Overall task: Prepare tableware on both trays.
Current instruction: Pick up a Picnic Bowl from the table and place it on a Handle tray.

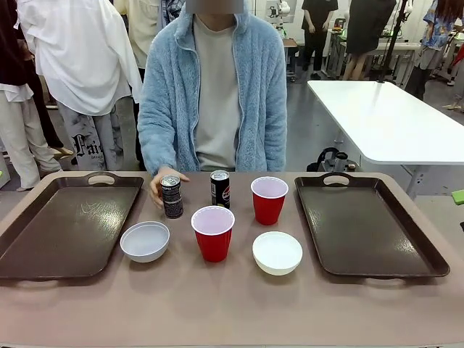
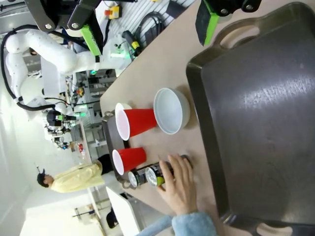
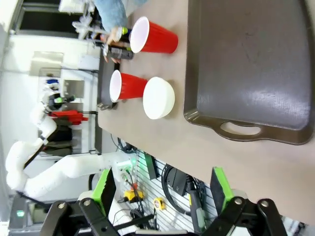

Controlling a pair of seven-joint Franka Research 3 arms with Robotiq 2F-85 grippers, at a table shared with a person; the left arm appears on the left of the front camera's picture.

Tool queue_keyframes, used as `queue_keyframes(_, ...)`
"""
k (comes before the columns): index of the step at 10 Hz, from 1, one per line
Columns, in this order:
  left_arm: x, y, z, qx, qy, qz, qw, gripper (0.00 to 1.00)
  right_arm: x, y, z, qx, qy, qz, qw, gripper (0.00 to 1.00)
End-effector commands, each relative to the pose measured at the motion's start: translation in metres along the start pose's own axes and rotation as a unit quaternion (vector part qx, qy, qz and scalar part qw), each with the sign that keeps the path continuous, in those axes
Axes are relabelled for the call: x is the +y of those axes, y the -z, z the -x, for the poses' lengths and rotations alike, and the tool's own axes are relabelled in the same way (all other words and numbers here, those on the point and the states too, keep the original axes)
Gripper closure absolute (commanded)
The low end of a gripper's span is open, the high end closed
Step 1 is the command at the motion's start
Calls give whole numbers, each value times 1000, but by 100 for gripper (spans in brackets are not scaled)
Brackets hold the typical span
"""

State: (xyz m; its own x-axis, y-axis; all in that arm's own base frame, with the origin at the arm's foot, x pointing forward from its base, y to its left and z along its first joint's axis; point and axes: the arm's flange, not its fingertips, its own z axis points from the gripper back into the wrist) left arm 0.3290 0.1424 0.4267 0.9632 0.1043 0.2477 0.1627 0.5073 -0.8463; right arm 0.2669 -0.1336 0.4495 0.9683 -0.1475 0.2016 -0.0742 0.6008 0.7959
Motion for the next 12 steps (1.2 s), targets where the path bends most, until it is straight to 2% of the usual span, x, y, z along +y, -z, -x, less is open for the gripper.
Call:
queue_keyframes(1, -1, -1, -1, -5, -1, 6, 1000, 0, 38, -4, -30, 9, 19, 52, 998, 0)
queue_keyframes(3, -1, -1, -1, -5, -1, 6, 1000, 0, 83, 6, -75, 33, 42, 97, 994, 0)
queue_keyframes(4, -1, -1, -1, -5, -1, 6, 1000, 0, 100, 23, -90, 37, 45, 126, 990, 0)
queue_keyframes(5, -1, -1, -1, -5, -1, 6, 1000, 0, 117, 50, -96, 61, 26, 146, 987, 0)
queue_keyframes(6, -1, -1, -1, -5, -1, 6, 1000, 0, 95, 11, -68, 26, 25, 99, 994, 0)
queue_keyframes(9, -1, -1, -1, -5, -1, 6, 1000, 0, 95, 11, -68, 26, 25, 99, 994, 0)
queue_keyframes(10, -1, -1, -1, -5, -1, 6, 1000, 0, 103, 17, -79, 27, 32, 106, 994, 9)
queue_keyframes(11, -1, -1, -1, -5, -1, 6, 1000, 0, 124, 51, -85, 47, 30, 180, 982, 0)
queue_keyframes(12, -1, -1, -1, -5, -1, 6, 1000, 0, 141, 79, -88, 52, 28, 232, 971, 0)
